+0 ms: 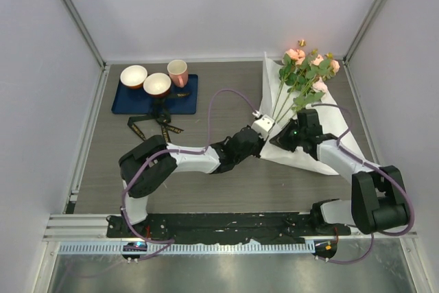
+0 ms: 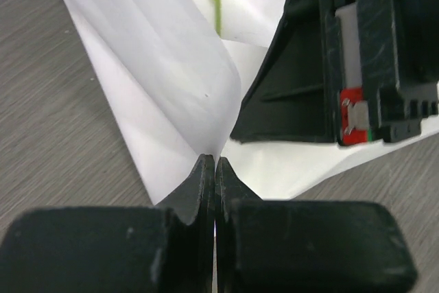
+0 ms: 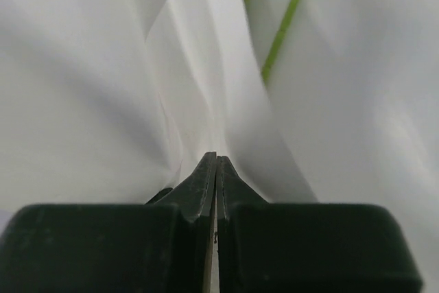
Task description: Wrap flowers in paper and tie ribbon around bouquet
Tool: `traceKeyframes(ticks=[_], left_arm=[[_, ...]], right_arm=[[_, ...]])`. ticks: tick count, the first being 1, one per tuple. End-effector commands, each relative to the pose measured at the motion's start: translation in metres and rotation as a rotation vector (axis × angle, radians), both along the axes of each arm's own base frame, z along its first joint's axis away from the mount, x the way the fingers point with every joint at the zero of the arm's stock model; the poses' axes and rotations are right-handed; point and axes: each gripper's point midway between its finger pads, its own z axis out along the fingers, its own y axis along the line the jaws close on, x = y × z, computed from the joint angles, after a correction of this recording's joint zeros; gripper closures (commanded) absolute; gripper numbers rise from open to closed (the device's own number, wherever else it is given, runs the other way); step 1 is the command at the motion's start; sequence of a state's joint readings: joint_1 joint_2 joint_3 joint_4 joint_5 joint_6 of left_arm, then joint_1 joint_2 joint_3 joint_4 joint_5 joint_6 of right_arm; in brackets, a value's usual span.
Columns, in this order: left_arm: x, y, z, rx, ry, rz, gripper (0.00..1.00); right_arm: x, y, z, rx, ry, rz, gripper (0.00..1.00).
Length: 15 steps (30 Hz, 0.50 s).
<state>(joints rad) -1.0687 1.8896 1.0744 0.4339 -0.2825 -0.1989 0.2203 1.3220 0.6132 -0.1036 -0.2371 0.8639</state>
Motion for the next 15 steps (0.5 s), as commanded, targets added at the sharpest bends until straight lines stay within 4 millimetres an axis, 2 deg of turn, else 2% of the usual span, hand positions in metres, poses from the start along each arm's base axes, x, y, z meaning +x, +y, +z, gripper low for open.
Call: traceKeyframes(ticks=[1, 2, 3, 4, 5, 6, 9, 13, 15], left_arm=[[-0.012, -0.027, 0.008, -0.019, -0.007, -0.118, 1.0], [-0.015, -0.029, 0.006, -0.017, -0.001, -0.135, 1.0], [-0.017, -0.032, 0.005, -0.015, 0.007, -0.148, 1.0], [-0.021, -0.033, -0.003, 0.001, 0.028, -0.173, 1.0], [-0.023, -0.035, -0.006, 0.007, 0.036, -0.183, 1.0], [-0.023, -0.036, -0.007, 0.009, 0.039, -0.189, 1.0], [-0.025, -0.038, -0.014, 0.024, 0.051, -0.203, 1.0], [-0.025, -0.041, -0.017, 0.029, 0.062, -0.205, 1.0], [-0.025, -0.044, -0.016, 0.025, 0.064, -0.208, 1.0]], right_arm=[[-0.003, -0.038, 0.021, -0.101, -0.026, -0.03, 0.9], [-0.004, -0.044, 0.026, -0.118, -0.039, -0.024, 0.76], [-0.003, -0.057, 0.031, -0.13, -0.046, -0.05, 0.69], [-0.005, -0.062, 0.037, -0.133, -0.045, -0.051, 0.6], [-0.005, -0.066, 0.048, -0.129, -0.075, -0.059, 0.48], [-0.004, -0.071, 0.053, -0.13, -0.09, -0.065, 0.41], [-0.005, -0.067, 0.067, -0.12, -0.136, -0.03, 0.28], [-0.002, -0.062, 0.07, -0.102, -0.164, -0.006, 0.25], [0.001, -0.063, 0.063, -0.113, -0.149, 0.003, 0.24]])
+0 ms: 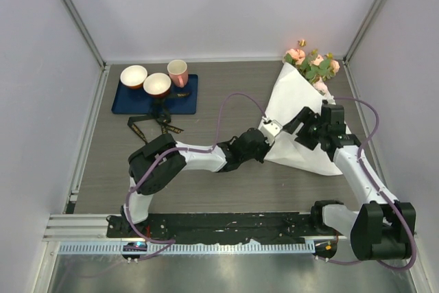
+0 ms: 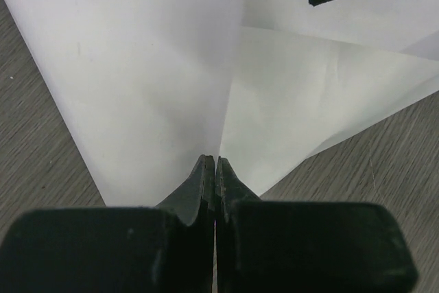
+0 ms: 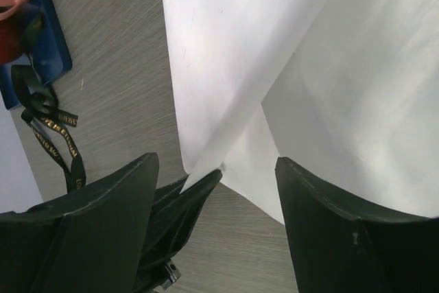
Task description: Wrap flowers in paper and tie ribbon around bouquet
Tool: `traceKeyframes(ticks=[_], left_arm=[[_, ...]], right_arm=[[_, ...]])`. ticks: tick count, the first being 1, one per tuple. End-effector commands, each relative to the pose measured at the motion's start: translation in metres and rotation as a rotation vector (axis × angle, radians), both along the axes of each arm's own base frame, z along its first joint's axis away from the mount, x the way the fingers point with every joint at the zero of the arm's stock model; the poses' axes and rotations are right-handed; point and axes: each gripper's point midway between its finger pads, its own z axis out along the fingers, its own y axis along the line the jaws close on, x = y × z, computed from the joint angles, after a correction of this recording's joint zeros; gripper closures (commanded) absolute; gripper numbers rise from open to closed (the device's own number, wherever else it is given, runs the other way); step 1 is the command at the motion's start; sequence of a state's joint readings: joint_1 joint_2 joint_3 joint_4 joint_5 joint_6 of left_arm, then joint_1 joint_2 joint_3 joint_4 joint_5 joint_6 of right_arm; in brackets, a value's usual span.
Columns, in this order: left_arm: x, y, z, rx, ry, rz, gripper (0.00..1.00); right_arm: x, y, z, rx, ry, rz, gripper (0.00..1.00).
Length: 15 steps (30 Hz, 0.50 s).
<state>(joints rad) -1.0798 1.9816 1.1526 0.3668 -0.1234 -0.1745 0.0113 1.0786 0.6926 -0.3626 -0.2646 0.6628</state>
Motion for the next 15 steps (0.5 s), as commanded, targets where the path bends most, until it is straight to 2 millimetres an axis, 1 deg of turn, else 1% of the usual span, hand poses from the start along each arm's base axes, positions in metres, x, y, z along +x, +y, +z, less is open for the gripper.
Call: traceKeyframes(ticks=[1, 3, 5, 7, 9, 10, 11, 12, 13, 14, 15], left_arm=[[-0.003, -0.017, 0.014, -0.031, -0.009, -0.041, 1.0], [-0.003, -0.018, 0.013, -0.03, -0.003, -0.042, 1.0], [-0.004, -0.02, 0.012, -0.033, 0.003, -0.044, 1.0], [-0.004, -0.022, 0.011, -0.038, 0.007, -0.044, 1.0], [-0.005, -0.024, 0.012, -0.041, 0.009, -0.049, 1.0], [-0.007, -0.026, 0.009, -0.038, 0.019, -0.061, 1.0], [-0.008, -0.027, 0.007, -0.034, 0.027, -0.062, 0.99], [-0.008, -0.03, 0.01, -0.039, 0.035, -0.067, 0.96], [-0.015, -0.031, 0.005, -0.021, 0.07, -0.097, 0.83], [-0.017, -0.032, 0.008, -0.02, 0.087, -0.105, 0.74], [-0.025, -0.035, 0.01, -0.009, 0.127, -0.142, 0.66]], right_arm=[[0.009, 0.004, 0.001, -0.023, -0.02, 0.063, 0.24], [0.013, 0.001, -0.002, -0.03, -0.02, 0.053, 0.24], [0.016, 0.001, -0.01, -0.028, 0.004, 0.045, 0.25], [0.02, -0.005, -0.019, -0.053, 0.017, 0.017, 0.26], [0.025, -0.006, -0.021, -0.055, 0.02, 0.01, 0.32], [0.031, -0.008, -0.02, -0.058, 0.005, -0.002, 0.38], [0.032, -0.009, -0.023, -0.064, 0.008, -0.008, 0.52], [0.036, -0.011, -0.02, -0.077, -0.004, -0.012, 0.61], [0.038, -0.014, -0.022, -0.095, -0.004, -0.02, 0.7], [0.039, -0.015, -0.024, -0.104, 0.002, -0.014, 0.78], [0.041, -0.017, -0.023, -0.125, -0.003, -0.004, 0.92]])
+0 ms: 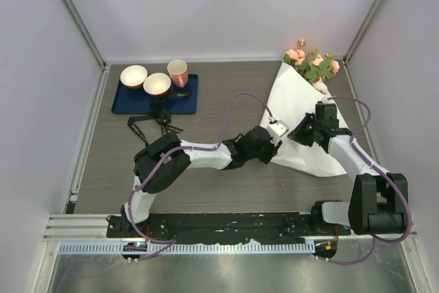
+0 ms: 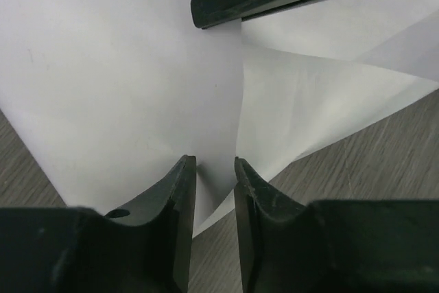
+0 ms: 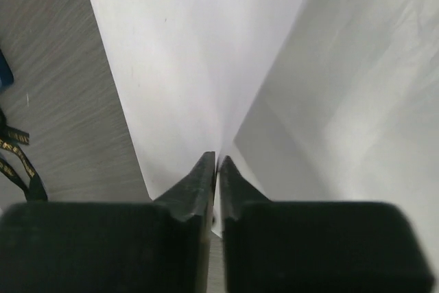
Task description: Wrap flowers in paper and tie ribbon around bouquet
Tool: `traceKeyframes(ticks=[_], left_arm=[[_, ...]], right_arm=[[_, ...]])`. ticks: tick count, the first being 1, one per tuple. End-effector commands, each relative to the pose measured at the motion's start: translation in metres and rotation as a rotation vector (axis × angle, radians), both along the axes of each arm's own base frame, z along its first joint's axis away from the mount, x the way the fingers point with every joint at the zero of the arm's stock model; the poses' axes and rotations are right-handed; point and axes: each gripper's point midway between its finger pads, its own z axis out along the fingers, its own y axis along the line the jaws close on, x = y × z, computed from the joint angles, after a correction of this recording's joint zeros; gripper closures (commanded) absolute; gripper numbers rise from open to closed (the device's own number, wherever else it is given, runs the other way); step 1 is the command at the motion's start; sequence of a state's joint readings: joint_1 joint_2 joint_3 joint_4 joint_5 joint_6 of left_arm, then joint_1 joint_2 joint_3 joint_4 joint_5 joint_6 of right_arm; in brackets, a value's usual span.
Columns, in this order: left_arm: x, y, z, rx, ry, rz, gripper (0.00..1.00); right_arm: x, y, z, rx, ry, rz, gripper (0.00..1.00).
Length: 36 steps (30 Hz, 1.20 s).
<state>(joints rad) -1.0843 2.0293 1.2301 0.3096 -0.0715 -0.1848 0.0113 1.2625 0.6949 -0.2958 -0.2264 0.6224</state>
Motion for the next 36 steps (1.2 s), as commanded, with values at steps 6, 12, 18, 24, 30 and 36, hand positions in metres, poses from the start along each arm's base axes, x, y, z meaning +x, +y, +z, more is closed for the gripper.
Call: traceKeyframes(ticks=[6, 12, 18, 24, 30, 36], left_arm=[[-0.043, -0.011, 0.059, -0.166, 0.371, -0.121, 0.3], [-0.012, 0.019, 0.07, -0.406, 0.609, -0.069, 0.6], [0.021, 0.028, 0.051, -0.512, 0.737, -0.04, 0.72], [0.024, 0.02, 0.022, -0.532, 0.787, -0.053, 0.73], [0.024, 0.025, -0.004, -0.499, 0.82, -0.012, 0.73], [0.018, 0.039, -0.046, -0.419, 0.899, 0.07, 0.81]], right_arm=[[0.023, -0.007, 0.013, -0.079, -0.078, 0.049, 1.0], [0.022, -0.01, 0.01, -0.104, -0.071, 0.059, 1.0], [0.013, -0.012, 0.001, -0.12, -0.042, 0.069, 1.0], [0.008, -0.025, -0.005, -0.13, -0.026, 0.035, 1.0], [0.005, -0.027, -0.019, -0.133, 0.013, 0.038, 1.0], [-0.004, -0.057, -0.016, -0.266, 0.121, -0.058, 0.86]])
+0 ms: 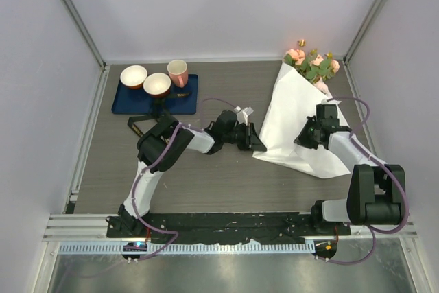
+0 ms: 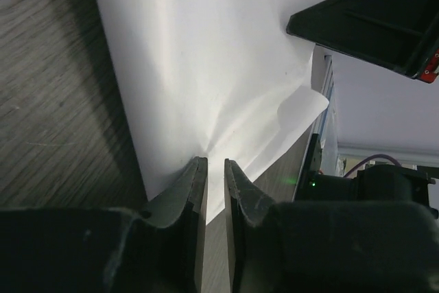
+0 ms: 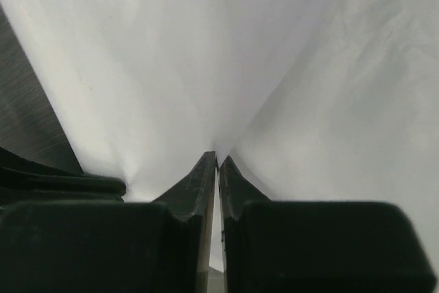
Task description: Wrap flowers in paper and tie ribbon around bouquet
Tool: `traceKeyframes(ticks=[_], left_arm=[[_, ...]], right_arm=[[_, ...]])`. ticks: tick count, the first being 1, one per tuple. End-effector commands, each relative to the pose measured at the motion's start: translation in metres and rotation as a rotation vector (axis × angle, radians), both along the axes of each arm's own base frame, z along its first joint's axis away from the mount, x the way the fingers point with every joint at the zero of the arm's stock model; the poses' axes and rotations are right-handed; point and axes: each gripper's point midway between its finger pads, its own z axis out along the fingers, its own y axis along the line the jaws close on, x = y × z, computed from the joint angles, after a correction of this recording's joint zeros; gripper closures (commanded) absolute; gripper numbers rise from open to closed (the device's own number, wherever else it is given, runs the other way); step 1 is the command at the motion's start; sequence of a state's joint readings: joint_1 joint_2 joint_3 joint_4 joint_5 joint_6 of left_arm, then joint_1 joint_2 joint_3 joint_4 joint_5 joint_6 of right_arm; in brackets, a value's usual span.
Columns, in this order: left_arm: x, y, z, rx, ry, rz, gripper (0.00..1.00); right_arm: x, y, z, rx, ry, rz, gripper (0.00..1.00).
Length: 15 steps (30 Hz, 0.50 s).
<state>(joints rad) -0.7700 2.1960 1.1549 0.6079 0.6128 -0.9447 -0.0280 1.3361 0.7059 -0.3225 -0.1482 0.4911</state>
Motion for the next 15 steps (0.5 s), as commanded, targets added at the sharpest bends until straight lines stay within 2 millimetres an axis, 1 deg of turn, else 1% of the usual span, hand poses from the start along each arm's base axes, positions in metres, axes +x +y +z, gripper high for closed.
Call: traceKeyframes(ticks=[1, 3, 4, 5, 6, 7, 8, 9, 10, 11, 12, 13, 14, 15], left_arm=[[-0.004, 0.008, -0.026, 0.038, 0.053, 0.001, 0.82], [-0.007, 0.011, -0.04, 0.079, 0.096, 0.003, 0.84], [-0.007, 0.012, -0.044, 0.089, 0.103, 0.007, 0.85], [-0.008, 0.014, -0.049, 0.111, 0.12, 0.012, 0.88], [-0.007, 0.016, -0.054, 0.117, 0.129, 0.017, 0.9], [-0.007, 0.016, -0.054, 0.115, 0.13, 0.02, 0.91], [-0.007, 0.017, -0.056, 0.123, 0.138, 0.027, 0.92], [-0.006, 0.018, -0.057, 0.127, 0.138, 0.033, 0.94], [-0.006, 0.017, -0.058, 0.128, 0.139, 0.035, 0.94], [-0.005, 0.017, -0.058, 0.13, 0.144, 0.039, 0.94], [-0.005, 0.017, -0.059, 0.129, 0.146, 0.042, 0.94], [-0.004, 0.016, -0.06, 0.127, 0.151, 0.043, 0.94], [-0.004, 0.016, -0.06, 0.125, 0.154, 0.045, 0.94], [-0.005, 0.016, -0.06, 0.123, 0.157, 0.049, 0.94]], right_arm=[[-0.001, -0.036, 0.016, -0.167, 0.048, -0.097, 0.71], [-0.003, -0.041, 0.034, -0.198, 0.042, -0.115, 0.59], [-0.004, -0.042, 0.048, -0.207, 0.007, -0.12, 0.55], [-0.006, -0.038, 0.055, -0.215, -0.006, -0.115, 0.49], [-0.011, -0.038, 0.064, -0.219, -0.014, -0.121, 0.47], [-0.012, -0.023, 0.069, -0.208, -0.04, -0.085, 0.47], [-0.014, -0.013, 0.077, -0.194, -0.073, -0.064, 0.47], [-0.015, 0.019, 0.078, -0.16, -0.103, -0.005, 0.48], [-0.015, 0.041, 0.077, -0.104, -0.124, 0.042, 0.49], [-0.016, 0.064, 0.069, -0.04, -0.117, 0.094, 0.5], [-0.012, 0.086, 0.061, 0.069, -0.128, 0.109, 0.58], [-0.016, 0.101, 0.052, 0.144, -0.096, 0.146, 0.65], [-0.015, 0.102, 0.044, 0.143, -0.084, 0.138, 0.72], [-0.015, 0.1, 0.03, 0.128, -0.077, 0.131, 0.81]])
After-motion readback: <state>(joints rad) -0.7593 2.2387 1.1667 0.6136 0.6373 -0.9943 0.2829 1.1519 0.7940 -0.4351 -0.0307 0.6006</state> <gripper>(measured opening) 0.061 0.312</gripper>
